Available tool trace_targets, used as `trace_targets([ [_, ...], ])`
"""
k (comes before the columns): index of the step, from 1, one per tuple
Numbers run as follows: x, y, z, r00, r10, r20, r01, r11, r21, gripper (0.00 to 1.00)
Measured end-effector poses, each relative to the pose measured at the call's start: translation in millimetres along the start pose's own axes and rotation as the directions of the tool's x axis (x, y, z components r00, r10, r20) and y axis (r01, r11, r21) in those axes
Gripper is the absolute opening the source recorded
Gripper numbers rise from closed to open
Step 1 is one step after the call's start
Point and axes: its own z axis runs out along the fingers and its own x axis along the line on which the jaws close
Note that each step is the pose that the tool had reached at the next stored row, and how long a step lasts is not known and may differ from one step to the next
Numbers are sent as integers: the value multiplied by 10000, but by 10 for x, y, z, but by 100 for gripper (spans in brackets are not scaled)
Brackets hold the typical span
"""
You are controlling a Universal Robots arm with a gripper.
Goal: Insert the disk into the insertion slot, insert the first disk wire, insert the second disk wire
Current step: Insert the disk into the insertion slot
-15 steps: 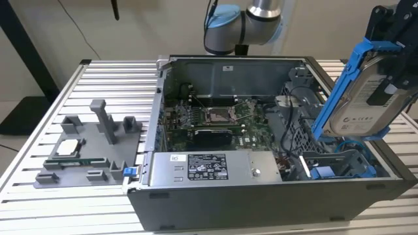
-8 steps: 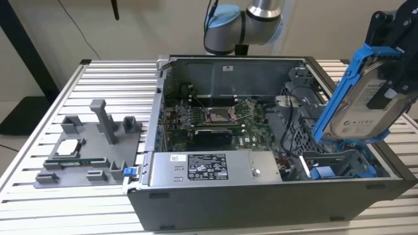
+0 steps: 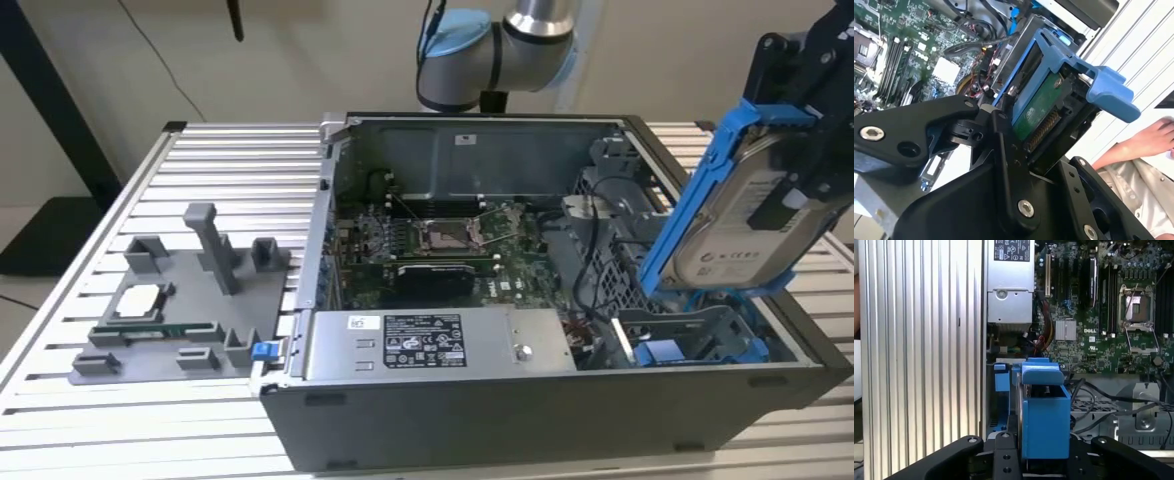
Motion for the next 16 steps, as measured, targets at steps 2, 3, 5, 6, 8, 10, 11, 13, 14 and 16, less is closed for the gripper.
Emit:
trace_targets([
  [2, 2, -4, 20, 10000, 0, 1, 0, 10000, 0, 0],
  [3, 3, -6, 30, 10000, 0, 1, 0, 10000, 0, 0],
  [5, 4, -8, 49, 10000, 0, -1, 0, 10000, 0, 0],
  [6, 4, -10, 59, 10000, 0, -1, 0, 10000, 0, 0],
  [8, 5, -11, 77, 10000, 0, 0, 0, 10000, 0, 0],
  [10, 7, -13, 96, 10000, 0, 1, 0, 10000, 0, 0],
  [11, 8, -13, 106, 10000, 0, 1, 0, 10000, 0, 0],
  [13, 12, -15, 128, 10000, -1, 1, 1, 10000, 0, 0],
  [14, 14, -15, 140, 10000, -1, 1, 1, 10000, 0, 0],
  [16, 18, -16, 161, 10000, 0, -1, 0, 10000, 0, 0],
])
